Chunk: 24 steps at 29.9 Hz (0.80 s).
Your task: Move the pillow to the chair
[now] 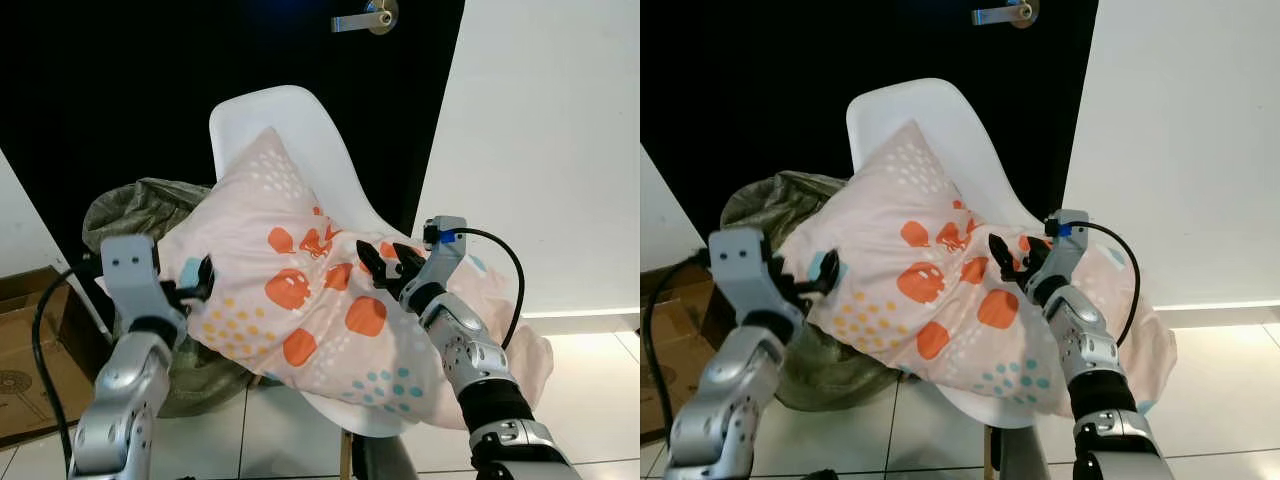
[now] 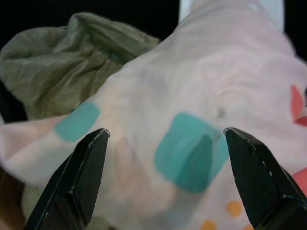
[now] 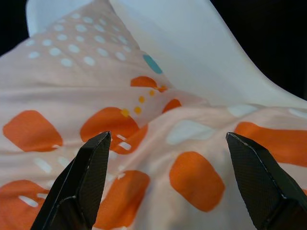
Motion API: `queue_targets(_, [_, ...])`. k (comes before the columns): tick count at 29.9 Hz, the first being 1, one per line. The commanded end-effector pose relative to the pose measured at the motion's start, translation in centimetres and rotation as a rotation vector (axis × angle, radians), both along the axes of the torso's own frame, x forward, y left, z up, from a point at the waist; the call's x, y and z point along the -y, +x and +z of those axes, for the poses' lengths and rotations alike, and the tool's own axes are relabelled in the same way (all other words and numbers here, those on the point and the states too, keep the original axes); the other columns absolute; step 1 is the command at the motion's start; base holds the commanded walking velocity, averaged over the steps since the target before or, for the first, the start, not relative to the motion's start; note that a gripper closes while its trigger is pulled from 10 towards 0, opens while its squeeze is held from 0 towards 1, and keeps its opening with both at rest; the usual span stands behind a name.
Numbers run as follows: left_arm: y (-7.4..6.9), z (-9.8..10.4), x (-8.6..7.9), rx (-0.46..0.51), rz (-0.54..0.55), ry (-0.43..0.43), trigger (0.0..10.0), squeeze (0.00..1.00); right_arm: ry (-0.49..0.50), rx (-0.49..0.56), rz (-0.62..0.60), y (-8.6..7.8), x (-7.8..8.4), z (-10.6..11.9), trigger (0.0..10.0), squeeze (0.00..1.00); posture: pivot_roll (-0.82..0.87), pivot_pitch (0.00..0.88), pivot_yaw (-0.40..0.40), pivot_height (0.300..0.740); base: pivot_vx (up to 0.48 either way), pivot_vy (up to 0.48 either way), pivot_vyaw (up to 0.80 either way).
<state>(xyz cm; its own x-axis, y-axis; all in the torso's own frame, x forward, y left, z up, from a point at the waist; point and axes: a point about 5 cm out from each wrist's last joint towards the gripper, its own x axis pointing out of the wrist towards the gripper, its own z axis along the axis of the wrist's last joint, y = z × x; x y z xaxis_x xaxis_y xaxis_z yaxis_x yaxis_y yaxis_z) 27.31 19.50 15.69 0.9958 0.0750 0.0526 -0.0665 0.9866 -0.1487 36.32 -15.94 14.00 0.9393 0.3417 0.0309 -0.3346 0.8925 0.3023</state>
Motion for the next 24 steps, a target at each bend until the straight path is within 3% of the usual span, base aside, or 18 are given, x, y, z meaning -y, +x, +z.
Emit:
queue_targets(1, [-0.3,0.3,-0.4,0.015,0.02,0.027,10.0,0.0,-0.019,-0.007,0.011,-0.2,0.0,-0.2,10.0,0.0,-0.13,0.0,-0.012,0.574,0.0,0.0,0.0])
queue_targets(3, [-0.9,-0.2,-0.2,0.004,0.018,0.024,10.0,0.0,-0.024,-0.016,0.011,-0.4,0.1,-0.5,10.0,0.0,-0.13,0.0,-0.014,0.589,0.0,0.0,0.0])
queue_targets(9, [-0.8,-0.2,0.3,0.007,-0.001,0.021,10.0,0.0,-0.028,-0.018,0.014,-0.4,0.1,-0.6,10.0,0.0,-0.13,0.0,-0.016,0.604,0.0,0.0,0.0])
queue_targets(16, [-0.3,-0.2,1.5,-0.001,-0.06,0.031,10.0,0.0,-0.031,-0.013,0.022,-0.3,-0.1,-0.5,10.0,0.0,-0.13,0.0,-0.016,0.624,-0.48,0.0,0.0])
queue_targets(24, [-0.1,0.4,2.1,0.043,-0.081,0.009,10.0,0.0,-0.03,-0.01,0.027,-0.2,-0.2,-0.3,10.0,0.0,-0.14,0.0,-0.019,0.658,0.0,0.0,0.0])
